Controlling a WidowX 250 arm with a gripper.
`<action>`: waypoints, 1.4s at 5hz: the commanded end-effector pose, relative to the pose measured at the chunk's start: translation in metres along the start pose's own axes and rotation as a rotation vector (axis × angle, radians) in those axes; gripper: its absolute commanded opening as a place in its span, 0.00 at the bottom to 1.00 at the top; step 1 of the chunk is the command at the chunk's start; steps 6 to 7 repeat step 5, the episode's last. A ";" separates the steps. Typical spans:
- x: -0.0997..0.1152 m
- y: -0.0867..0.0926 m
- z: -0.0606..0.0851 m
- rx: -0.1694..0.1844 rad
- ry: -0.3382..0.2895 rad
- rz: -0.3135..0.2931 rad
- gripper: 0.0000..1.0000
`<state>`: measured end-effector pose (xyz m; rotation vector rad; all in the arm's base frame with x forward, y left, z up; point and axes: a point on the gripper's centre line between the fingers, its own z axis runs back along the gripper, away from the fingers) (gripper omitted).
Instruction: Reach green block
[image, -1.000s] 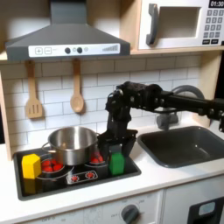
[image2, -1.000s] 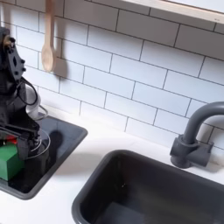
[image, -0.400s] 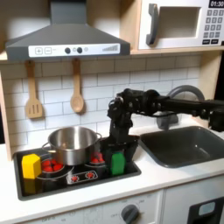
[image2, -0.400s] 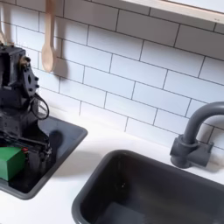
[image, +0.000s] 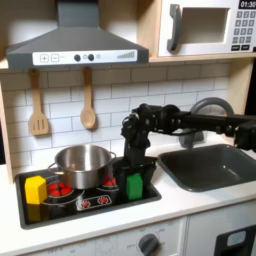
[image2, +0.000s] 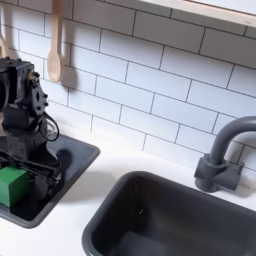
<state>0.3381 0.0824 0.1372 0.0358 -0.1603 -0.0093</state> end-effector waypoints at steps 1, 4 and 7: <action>-0.010 0.012 -0.005 0.006 0.023 0.000 1.00; -0.010 0.015 -0.002 -0.002 0.020 0.003 1.00; -0.010 0.014 -0.002 -0.003 0.019 0.002 1.00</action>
